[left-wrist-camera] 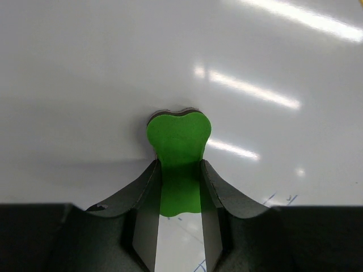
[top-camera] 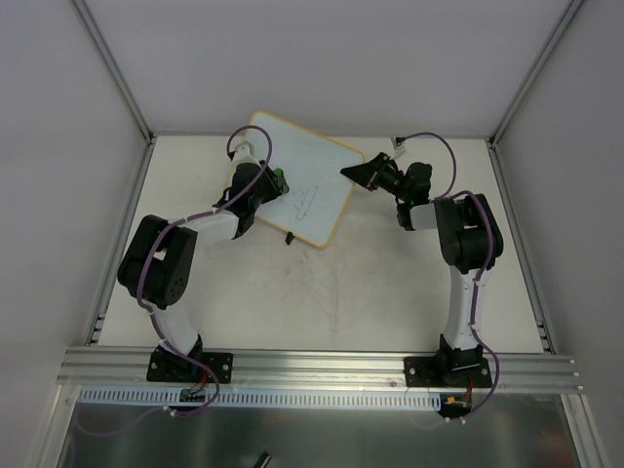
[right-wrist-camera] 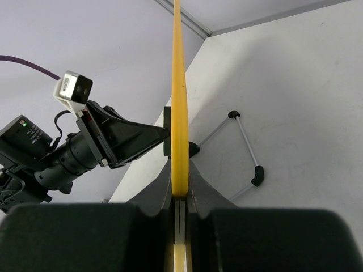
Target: Erase the whiteboard
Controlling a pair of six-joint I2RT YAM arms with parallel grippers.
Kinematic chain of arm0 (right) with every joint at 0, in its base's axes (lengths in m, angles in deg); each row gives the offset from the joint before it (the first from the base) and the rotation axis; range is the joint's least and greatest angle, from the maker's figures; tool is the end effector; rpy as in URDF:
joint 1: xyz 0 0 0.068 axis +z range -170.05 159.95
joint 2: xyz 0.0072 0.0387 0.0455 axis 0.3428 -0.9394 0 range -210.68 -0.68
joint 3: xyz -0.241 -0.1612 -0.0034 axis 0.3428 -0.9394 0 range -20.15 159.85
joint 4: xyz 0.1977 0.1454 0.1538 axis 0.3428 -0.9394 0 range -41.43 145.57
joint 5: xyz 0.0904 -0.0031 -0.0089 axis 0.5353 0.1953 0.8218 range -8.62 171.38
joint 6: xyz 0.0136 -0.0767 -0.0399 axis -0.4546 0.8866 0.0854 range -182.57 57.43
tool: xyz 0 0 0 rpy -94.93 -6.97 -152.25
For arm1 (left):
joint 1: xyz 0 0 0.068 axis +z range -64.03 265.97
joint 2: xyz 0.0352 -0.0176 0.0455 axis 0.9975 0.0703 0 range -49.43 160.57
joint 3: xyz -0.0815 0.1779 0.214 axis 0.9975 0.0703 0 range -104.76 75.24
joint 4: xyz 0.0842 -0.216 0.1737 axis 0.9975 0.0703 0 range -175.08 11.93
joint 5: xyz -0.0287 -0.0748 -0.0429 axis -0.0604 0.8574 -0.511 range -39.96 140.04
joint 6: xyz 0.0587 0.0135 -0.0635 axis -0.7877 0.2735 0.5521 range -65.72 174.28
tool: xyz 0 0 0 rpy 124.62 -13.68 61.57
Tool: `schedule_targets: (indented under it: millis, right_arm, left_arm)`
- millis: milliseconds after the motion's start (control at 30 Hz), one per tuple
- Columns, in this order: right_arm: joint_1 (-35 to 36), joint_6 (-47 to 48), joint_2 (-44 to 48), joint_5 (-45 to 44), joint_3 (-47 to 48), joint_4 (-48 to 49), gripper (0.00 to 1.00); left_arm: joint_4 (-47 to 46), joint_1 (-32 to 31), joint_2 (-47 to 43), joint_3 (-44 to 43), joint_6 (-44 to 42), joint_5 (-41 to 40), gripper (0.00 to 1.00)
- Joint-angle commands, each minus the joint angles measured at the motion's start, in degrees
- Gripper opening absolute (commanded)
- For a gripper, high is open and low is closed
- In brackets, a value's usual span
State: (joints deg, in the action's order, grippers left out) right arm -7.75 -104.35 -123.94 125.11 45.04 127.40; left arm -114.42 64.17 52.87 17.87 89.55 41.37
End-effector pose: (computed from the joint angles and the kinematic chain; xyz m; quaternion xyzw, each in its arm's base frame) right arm 0.4742 0.1583 0.1784 -0.1375 0.6286 0.5367 0.5458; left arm 0.4335 -0.1607 0.1965 -0.1386 0.7833 -0.2351 0.5585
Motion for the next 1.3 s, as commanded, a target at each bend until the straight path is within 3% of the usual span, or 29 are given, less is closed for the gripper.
schedule_targets:
  millis: [0, 167, 500, 633, 867, 1267]
  right_arm:
    - [-0.2, 2.8, 0.9, 2.1, 0.4, 13.8, 0.0]
    - [-0.2, 2.7, 0.9, 2.0, 0.5, 13.9, 0.0]
    - [-0.3, 2.5, 0.9, 2.0, 0.4, 14.0, 0.0]
    - [-0.3, 2.4, 0.7, 2.0, 0.5, 14.0, 0.0]
    - [-0.2, 2.3, 0.7, 2.0, 0.6, 14.0, 0.0]
    - [-0.3, 2.2, 0.4, 2.1, 0.7, 14.1, 0.0]
  left_arm:
    - [10.5, 1.4, 0.3, 4.4, 4.3, -6.6, 0.0]
    - [19.1, 1.8, -1.1, 5.8, 11.0, -12.0, 0.0]
    - [19.0, 4.0, -0.5, 7.7, 15.5, -7.6, 0.0]
    - [15.4, 4.0, -0.3, 8.1, 13.1, -6.2, 0.0]
    - [6.9, 3.0, 1.0, 8.1, 7.6, 3.0, 0.0]
    - [8.9, -8.2, -0.5, -0.2, -8.6, -8.4, 0.0]
